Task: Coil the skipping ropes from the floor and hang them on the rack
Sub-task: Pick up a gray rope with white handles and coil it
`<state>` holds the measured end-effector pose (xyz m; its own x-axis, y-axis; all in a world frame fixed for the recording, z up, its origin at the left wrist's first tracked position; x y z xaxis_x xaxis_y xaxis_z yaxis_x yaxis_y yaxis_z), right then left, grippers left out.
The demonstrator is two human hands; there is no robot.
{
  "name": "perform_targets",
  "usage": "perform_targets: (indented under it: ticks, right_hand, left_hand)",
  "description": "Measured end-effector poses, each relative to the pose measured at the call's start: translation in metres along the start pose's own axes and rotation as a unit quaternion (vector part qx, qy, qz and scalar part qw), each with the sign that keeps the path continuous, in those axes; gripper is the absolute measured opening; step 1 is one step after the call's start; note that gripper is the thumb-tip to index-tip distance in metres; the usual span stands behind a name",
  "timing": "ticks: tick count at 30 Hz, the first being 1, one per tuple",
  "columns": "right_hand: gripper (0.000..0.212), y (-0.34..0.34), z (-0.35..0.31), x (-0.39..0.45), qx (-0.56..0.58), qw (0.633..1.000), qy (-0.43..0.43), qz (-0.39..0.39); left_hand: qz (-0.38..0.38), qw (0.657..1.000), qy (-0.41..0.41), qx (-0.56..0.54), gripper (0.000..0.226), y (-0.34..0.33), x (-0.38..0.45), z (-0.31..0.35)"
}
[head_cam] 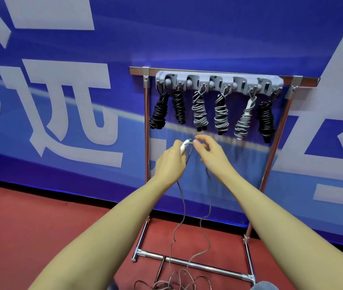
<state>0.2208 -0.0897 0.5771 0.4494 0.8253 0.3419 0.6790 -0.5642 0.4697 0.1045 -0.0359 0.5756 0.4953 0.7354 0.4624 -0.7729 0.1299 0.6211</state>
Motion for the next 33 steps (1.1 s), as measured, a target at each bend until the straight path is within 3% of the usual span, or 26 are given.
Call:
perform_targets:
  ticks: [6, 11, 16, 21, 26, 30, 33]
  right_hand:
    - [0.013, -0.006, -0.005, -0.005, -0.072, 0.996, 0.036, -0.04]
    - [0.016, -0.005, -0.01, -0.005, -0.031, 0.998, 0.041, -0.028]
    - [0.019, -0.005, -0.016, -0.007, 0.023, 0.998, 0.048, -0.038]
    - [0.018, -0.007, -0.011, -0.005, 0.042, 0.997, 0.032, -0.061]
    - [0.032, -0.022, -0.004, -0.008, 0.047, 0.99, 0.009, -0.135]
    - [0.047, -0.033, 0.007, -0.015, 0.05, 0.982, -0.041, -0.18]
    - [0.055, -0.04, 0.016, -0.023, 0.064, 0.977, -0.101, -0.178]
  left_hand:
    - [0.001, 0.998, -0.037, 0.056, 0.013, 0.005, -0.001, 0.003]
    - [-0.011, 0.998, 0.019, 0.06, 0.018, 0.002, 0.002, -0.005]
    - [-0.025, 0.998, 0.052, 0.015, 0.025, -0.003, 0.002, -0.014]
    - [0.002, 0.986, 0.075, -0.149, 0.031, 0.003, -0.002, -0.01]
    - [0.031, 0.946, 0.1, -0.306, 0.045, 0.003, -0.001, -0.011]
    - [0.061, 0.878, 0.131, -0.457, 0.046, 0.001, -0.002, -0.017]
    - [0.098, 0.853, 0.155, -0.489, 0.049, 0.005, 0.001, -0.018]
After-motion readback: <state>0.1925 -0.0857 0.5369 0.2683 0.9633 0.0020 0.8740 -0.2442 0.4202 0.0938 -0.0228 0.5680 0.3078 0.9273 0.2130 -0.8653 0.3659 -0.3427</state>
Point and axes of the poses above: each hand's wrist, its own x-axis towards the middle knuckle, its own y-axis out of the back of the hand, z = x × y, the point moved 9 cm from there along x, towards the middle knuckle, and after that the axes turned 8 degrees about -x, right-handed, at the moved point
